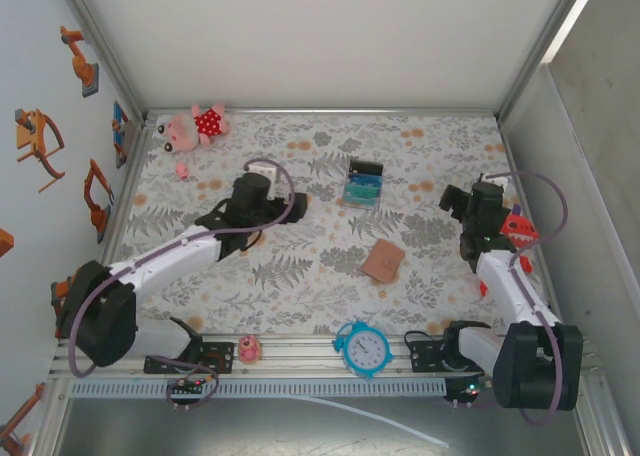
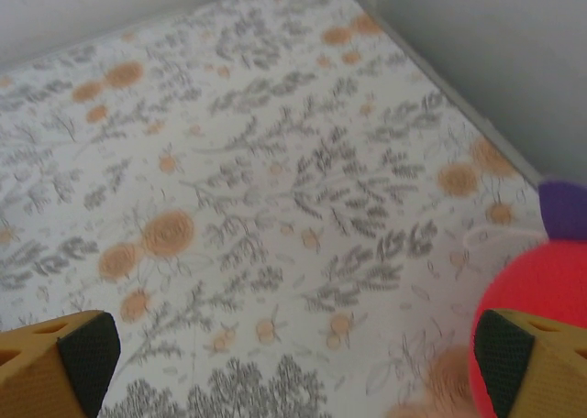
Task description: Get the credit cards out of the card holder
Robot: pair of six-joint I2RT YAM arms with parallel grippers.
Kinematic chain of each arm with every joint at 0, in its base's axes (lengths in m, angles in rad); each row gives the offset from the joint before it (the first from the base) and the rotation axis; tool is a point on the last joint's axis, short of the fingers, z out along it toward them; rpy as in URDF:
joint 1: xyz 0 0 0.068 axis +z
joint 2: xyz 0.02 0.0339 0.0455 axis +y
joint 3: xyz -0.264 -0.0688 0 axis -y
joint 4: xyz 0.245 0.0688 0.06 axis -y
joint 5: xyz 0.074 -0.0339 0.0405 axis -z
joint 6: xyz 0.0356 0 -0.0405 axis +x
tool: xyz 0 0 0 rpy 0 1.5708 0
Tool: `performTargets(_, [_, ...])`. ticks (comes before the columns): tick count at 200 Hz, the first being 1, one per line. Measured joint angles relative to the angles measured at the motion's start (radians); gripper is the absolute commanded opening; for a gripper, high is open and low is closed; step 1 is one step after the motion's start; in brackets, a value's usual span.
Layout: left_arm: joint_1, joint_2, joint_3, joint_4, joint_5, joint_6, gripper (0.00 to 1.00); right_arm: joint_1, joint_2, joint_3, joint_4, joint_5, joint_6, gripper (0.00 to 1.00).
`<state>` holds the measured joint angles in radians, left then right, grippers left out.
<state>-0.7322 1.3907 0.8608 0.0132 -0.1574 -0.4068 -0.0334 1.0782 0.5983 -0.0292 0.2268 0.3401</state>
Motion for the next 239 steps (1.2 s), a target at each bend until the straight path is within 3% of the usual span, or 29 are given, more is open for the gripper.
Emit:
performTargets(42, [-0.209, 0.262, 0.24, -0.087, -0.002, 0.006, 0.97, 0.0, 0.002, 0.086, -0.264, 0.0, 0.072, 1.0])
performTargets(87, [-0.349, 0.431, 0.365, -0.141, 0.017, 0.027, 0.97, 0.0, 0.006, 0.137, -0.435, -0.001, 0.129, 1.0])
performTargets(166, [-0.444, 0.557, 0.47, -0.224, 0.063, 0.052, 0.97, 0.031, -0.002, 0.154, -0.617, 0.005, 0.188, 1.0])
performTargets(239, [-0.475, 0.642, 0.542, -0.289, 0.041, 0.056, 0.97, 0.119, -0.011, 0.192, -0.69, 0.042, 0.217, 0.99])
